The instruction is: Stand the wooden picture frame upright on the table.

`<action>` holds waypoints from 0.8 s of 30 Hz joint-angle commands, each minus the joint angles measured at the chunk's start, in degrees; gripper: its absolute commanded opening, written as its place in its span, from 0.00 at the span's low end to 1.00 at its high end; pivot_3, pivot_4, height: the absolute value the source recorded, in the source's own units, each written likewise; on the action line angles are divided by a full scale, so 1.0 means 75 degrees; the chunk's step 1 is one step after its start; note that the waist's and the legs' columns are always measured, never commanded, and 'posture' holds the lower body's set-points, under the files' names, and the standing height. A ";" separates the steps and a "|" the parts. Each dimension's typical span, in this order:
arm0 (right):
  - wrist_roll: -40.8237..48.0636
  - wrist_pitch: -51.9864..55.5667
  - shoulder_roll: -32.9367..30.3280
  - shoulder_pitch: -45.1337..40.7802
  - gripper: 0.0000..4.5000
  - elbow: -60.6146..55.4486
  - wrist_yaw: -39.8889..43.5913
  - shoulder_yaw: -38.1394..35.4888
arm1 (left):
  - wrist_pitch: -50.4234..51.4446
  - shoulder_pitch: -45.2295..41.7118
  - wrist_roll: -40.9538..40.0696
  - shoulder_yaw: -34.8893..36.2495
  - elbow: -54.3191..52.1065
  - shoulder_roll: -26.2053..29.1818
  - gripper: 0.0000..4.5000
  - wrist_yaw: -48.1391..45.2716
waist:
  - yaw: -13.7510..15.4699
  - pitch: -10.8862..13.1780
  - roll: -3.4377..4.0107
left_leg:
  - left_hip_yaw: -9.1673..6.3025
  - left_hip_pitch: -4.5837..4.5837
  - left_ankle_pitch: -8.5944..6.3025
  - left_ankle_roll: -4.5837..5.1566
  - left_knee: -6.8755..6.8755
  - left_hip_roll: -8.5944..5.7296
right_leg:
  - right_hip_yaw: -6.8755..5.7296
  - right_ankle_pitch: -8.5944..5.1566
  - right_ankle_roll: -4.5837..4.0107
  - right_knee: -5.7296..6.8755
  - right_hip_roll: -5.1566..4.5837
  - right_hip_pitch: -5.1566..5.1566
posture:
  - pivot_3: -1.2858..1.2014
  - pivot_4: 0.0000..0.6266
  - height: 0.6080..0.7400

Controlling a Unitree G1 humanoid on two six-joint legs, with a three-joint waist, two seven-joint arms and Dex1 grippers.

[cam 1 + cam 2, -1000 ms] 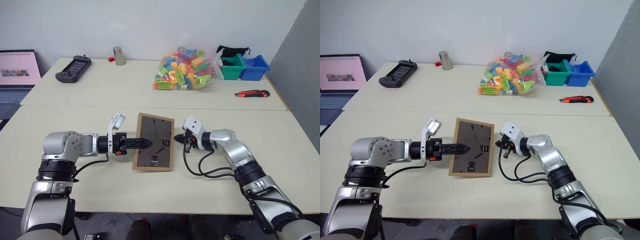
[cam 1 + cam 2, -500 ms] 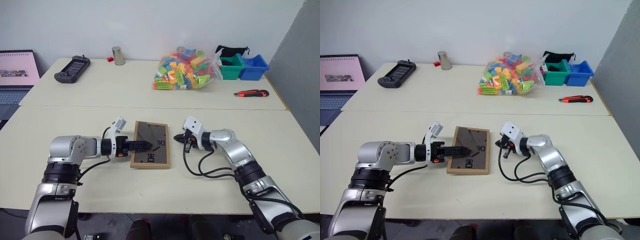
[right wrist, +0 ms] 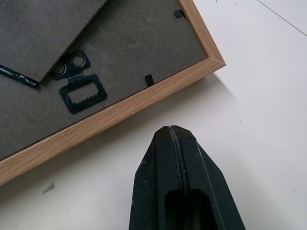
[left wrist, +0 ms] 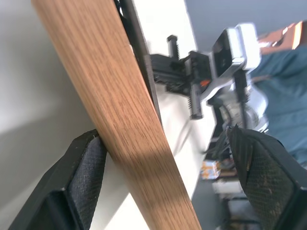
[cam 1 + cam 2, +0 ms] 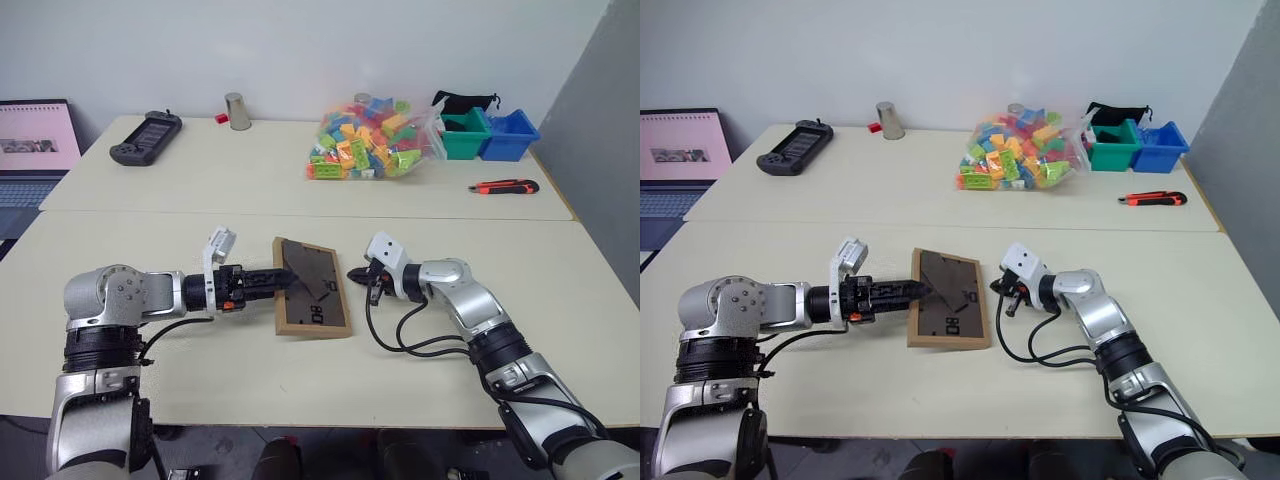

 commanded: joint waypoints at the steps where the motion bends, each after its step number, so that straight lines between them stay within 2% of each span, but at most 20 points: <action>1: 0.0082 -0.0058 0.0045 -0.0039 0.00 -0.0368 -0.0048 -0.0134 | 0.0535 0.0145 -0.0473 0.0468 -0.0809 -0.0446 0.91 0.0431 | 0.0006 0.0000 0.0000 | 0.0000 -0.0001 0.0000 0.0000 0.0000 0.0000 | 0.0000 0.0000 0.0000 0.0001 -0.0001 0.0000 | 0.52 0.24 1.00; 5: 0.0073 -0.0074 0.0070 -0.0025 0.00 -0.0324 -0.0077 -0.0135 | 0.0649 0.0232 -0.0784 0.0623 -0.1031 -0.0552 0.91 0.0687 | 0.0012 0.0000 -0.0001 | -0.0001 0.0000 0.0001 -0.0002 -0.0001 0.0002 | -0.0001 0.0000 0.0000 0.0000 0.0000 0.0000 | 0.52 0.24 1.00; 14: 0.0052 -0.0153 0.0076 -0.0128 0.00 -0.0130 -0.0120 -0.0181 | 0.0650 0.0599 -0.1465 0.0312 -0.1359 -0.0225 0.91 0.0860 | 0.0011 0.0000 -0.0001 | -0.0001 0.0001 0.0001 -0.0003 -0.0001 0.0001 | 0.0001 0.0000 -0.0001 0.0000 -0.0001 0.0000 | 0.52 0.24 1.00; 18: 0.0090 -0.0140 0.0121 -0.0120 0.00 -0.0163 -0.0137 -0.0178 | 0.0580 0.0840 -0.1379 0.0134 -0.1619 -0.0366 0.91 0.1114 | 0.0014 0.0000 -0.0001 | -0.0001 0.0001 0.0000 -0.0003 -0.0001 0.0002 | 0.0001 0.0000 0.0000 -0.0001 -0.0001 0.0000 | 0.52 0.24 1.00; 24: 0.0073 -0.0148 0.0114 -0.0050 0.00 -0.0239 -0.0140 -0.0141 | 0.0313 0.0806 -0.1082 0.0173 -0.1331 -0.0596 0.68 0.1461 | 0.0030 0.0000 -0.0001 | -0.0001 0.0001 0.0001 -0.0003 -0.0001 0.0001 | 0.0000 0.0000 0.0000 -0.0001 -0.0001 0.0000 | 0.52 0.24 1.00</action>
